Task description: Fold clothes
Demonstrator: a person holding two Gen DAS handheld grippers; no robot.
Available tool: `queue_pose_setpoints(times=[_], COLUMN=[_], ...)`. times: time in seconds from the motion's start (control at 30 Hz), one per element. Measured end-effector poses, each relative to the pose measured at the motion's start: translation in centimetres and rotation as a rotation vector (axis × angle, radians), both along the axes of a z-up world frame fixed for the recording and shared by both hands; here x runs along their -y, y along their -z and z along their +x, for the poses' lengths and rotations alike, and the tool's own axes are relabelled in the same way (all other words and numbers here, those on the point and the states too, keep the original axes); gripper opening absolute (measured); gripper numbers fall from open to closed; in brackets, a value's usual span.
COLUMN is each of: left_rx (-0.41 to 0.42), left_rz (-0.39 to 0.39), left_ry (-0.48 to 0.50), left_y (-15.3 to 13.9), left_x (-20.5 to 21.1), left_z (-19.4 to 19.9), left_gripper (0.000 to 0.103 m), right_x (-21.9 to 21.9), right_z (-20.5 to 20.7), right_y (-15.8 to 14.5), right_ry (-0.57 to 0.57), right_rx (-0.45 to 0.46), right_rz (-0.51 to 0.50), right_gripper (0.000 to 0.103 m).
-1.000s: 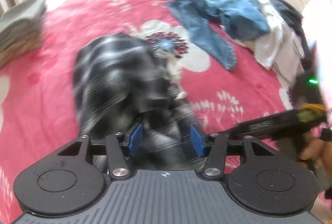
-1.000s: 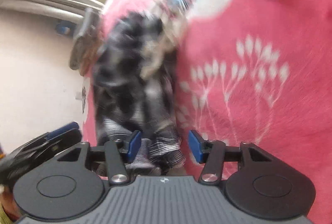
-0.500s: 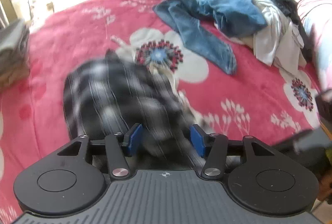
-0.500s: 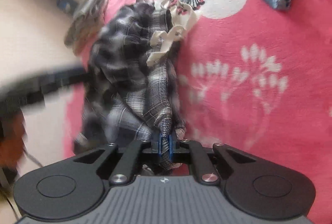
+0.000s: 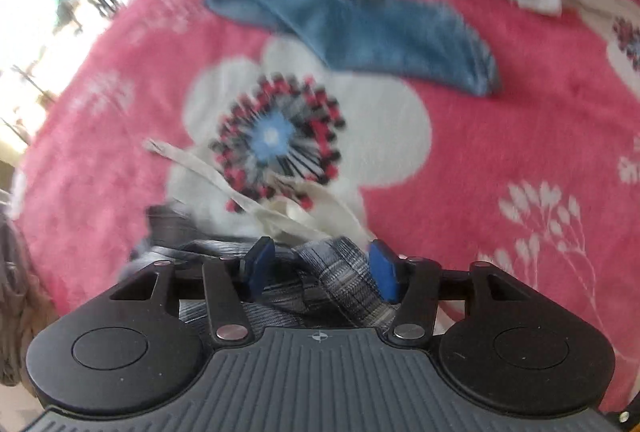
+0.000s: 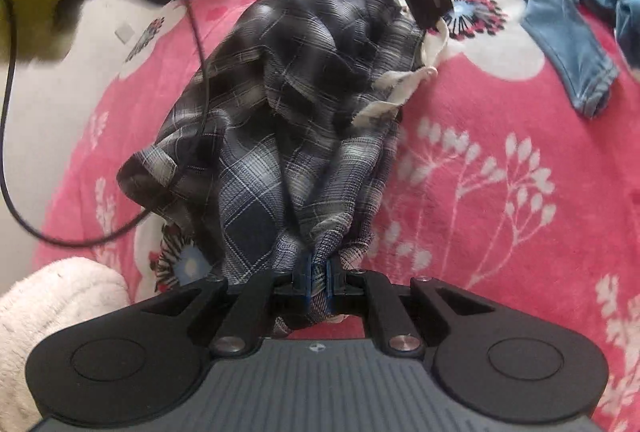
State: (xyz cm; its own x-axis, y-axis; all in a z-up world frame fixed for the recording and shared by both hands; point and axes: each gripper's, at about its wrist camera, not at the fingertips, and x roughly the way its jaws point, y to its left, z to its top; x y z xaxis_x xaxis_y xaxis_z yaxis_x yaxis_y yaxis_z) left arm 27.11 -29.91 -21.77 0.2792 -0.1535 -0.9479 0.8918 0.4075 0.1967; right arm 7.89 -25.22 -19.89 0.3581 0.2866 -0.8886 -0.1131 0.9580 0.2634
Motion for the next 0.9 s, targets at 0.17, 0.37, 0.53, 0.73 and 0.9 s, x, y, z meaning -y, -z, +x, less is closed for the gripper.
queue_pose_setpoints(times=[0.17, 0.37, 0.53, 0.73, 0.9], left_rx=[-0.097, -0.141, -0.117, -0.14, -0.135], left_rz=[0.115, 0.189, 0.188, 0.229, 0.051], left_ry=[-0.075, -0.123, -0.009, -0.027, -0.158], left_y=[1.7, 2.7, 3.2, 4.8, 0.5], left_x=[0.7, 1.1, 2.3, 1.9, -1.1], left_z=[2.6, 4.9, 3.4, 3.7, 5.0], left_gripper=[0.047, 0.046, 0.052, 0.042, 0.01], right_x=[0.4, 0.7, 0.8, 1.2, 4.0], right_z=[0.7, 0.9, 1.1, 1.0, 0.7], right_y=[0.4, 0.6, 0.8, 1.1, 1.8], right_ry=[0.018, 0.031, 0.04, 0.08, 0.221], right_rx=[-0.004, 0.004, -0.008, -0.017, -0.03], right_rz=[0.032, 0.035, 0.046, 0.054, 0.138], right_gripper=[0.008, 0.008, 0.008, 0.011, 0.016])
